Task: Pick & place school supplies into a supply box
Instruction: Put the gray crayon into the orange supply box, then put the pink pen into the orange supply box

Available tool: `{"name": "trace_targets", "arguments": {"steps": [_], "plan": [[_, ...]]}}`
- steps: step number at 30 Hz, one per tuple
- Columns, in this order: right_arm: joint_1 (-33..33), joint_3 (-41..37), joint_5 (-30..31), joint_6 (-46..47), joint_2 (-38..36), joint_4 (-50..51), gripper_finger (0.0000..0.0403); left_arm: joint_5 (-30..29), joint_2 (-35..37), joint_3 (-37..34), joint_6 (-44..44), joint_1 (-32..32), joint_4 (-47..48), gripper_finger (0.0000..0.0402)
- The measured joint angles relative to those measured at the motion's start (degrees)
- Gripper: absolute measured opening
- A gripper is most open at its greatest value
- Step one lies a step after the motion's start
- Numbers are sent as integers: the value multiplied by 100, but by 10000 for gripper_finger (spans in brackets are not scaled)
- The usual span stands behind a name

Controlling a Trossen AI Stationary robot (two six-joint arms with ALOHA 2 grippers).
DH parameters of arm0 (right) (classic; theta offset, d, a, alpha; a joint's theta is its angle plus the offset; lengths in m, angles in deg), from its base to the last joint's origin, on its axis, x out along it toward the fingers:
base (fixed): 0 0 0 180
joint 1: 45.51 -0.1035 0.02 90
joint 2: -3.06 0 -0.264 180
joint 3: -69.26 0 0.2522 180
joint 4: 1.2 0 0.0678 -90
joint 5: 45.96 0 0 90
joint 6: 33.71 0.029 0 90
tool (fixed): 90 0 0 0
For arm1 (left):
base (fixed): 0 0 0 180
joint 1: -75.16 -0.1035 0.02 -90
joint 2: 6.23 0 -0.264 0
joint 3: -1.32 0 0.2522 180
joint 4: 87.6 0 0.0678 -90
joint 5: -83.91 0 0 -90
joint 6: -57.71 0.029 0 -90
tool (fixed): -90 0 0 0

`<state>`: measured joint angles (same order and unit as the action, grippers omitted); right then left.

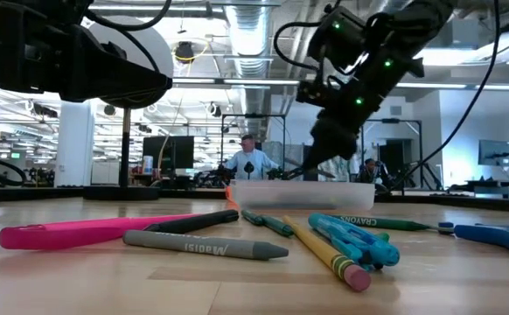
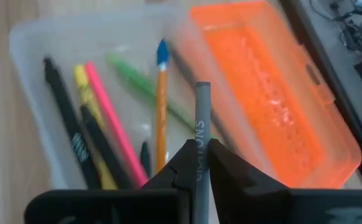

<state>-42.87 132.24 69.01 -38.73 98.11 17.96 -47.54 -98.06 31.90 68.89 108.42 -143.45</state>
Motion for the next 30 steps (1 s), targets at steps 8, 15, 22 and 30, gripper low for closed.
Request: {"name": "trace_targets", "arguments": {"steps": [8, 15, 22, 30], "plan": [[202, 12, 0, 199, -7, -132, 37, -44, 0, 0, -1, 0, -4, 131], [281, 10, 46, 352, -7, -130, 61, -44, 0, 0, -2, 0, -4, 131], [44, 6, 126, 352, -71, -134, 92, -21, 0, 0, -394, -2, 124, 131], [-992, 6, 602, 152, -111, -89, 92, 708, 0, 14, -892, -2, 307, 131]]}}
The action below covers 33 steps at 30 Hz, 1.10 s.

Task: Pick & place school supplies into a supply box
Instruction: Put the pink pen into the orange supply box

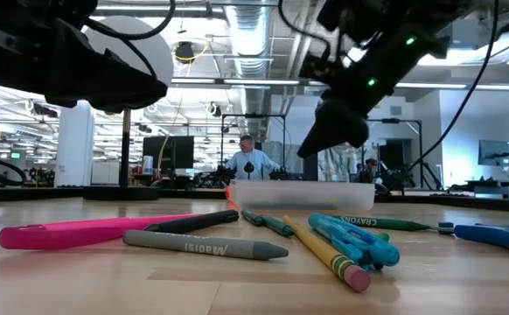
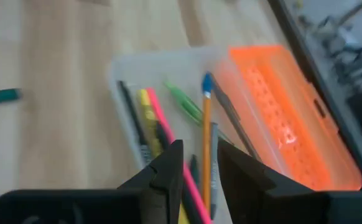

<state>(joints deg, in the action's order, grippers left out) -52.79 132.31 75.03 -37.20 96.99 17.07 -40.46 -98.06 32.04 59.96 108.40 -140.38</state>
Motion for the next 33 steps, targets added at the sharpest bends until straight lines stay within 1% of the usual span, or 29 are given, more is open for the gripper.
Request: {"name": "trace_targets", "arguments": {"steps": [3, 5, 9, 14, 18, 22, 24, 26, 28, 33], "plan": [[-442, -1, 392, -175, 0, -8, 92, 406, 0, 57, -227, 0, 51, 131], [-689, 0, 514, -272, 0, -29, 92, 614, 0, 132, -453, 5, 194, 131], [-1060, 1, 534, -297, 0, -30, 92, 665, 0, 420, -1001, 83, 868, 131], [-1438, -1, 660, -257, 0, -28, 92, 498, 0, 1094, -1741, 289, 2263, 131], [-1732, -137, 871, -256, -7, -157, 92, 388, 0, 1825, -2185, 506, 3709, 131], [-2006, -331, 1080, -148, -7, -266, 92, 20, 0, 2575, -2665, 689, 5272, 131], [-2140, -483, 1189, -74, -7, -419, 92, -148, 0, 2831, -2977, 724, 5842, 131], [-2300, -638, 1321, -60, -7, -657, 92, -242, -3, 2947, -3242, 728, 6079, 131], [-2481, -798, 1461, -92, -7, -1003, 92, -254, -26, 2950, -3443, 726, 6121, 131], [-2968, -1353, 1558, -610, -9, -2393, 92, -251, -332, 2950, -3878, 720, 6062, 131]]}}
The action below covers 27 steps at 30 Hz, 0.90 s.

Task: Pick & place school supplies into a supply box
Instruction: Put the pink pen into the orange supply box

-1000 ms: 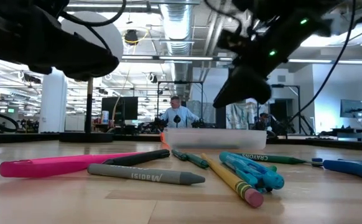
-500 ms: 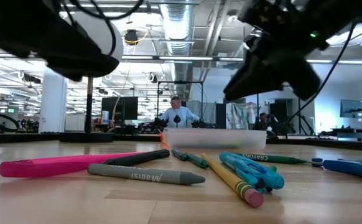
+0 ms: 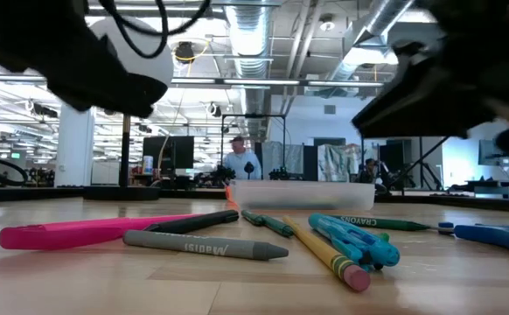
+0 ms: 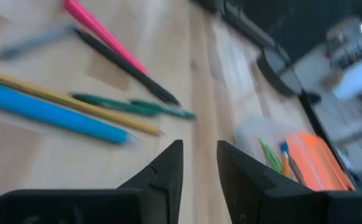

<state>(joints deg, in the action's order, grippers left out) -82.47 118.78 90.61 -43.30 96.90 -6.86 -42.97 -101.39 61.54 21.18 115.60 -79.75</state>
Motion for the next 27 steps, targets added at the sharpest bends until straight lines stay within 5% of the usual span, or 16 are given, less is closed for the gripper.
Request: {"name": "trace_targets", "arguments": {"steps": [14, 27], "plan": [[-793, -1425, -11, -585, -210, -3127, 92, 298, -630, 216, -654, -165, 148, 131], [-1030, -1623, -18, -241, -208, -3355, 92, 296, -724, 228, -655, -186, 343, 131]]}}
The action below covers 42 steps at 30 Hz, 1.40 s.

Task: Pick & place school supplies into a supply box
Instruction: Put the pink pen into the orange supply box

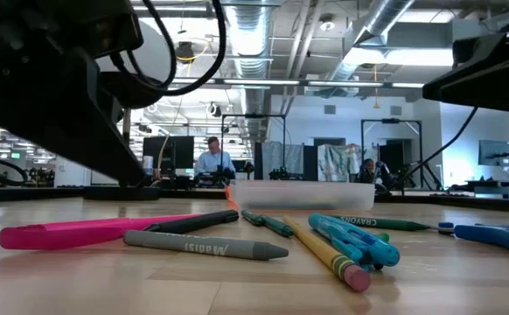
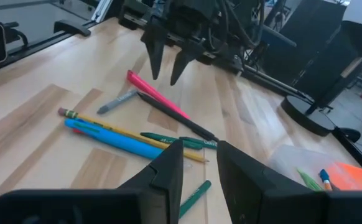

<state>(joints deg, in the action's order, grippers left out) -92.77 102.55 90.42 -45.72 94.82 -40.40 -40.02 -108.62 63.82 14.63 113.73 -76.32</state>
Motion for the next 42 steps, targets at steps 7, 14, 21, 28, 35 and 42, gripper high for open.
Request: {"name": "trace_targets", "arguments": {"steps": [7, 14, 21, 28, 35, 42], "plan": [[2, -19, -9, 107, 3, 21, 92, 12, -221, 1, 46, 16, -166, 131], [4, -20, -10, 203, 5, 41, 92, 66, -598, 4, -23, 4, -362, 131], [4, -20, -10, 212, 5, 23, 92, 116, -612, 48, -333, -1, 63, 131], [13, -20, -8, 304, 5, 19, 92, 64, -590, 74, -989, -78, 982, 114], [13, -20, -6, 321, 5, 19, 92, 423, -561, 82, -780, -242, 1240, 76], [17, -17, -4, 355, 5, 19, 92, 1211, -423, 107, -584, -514, 1506, 57]]}}
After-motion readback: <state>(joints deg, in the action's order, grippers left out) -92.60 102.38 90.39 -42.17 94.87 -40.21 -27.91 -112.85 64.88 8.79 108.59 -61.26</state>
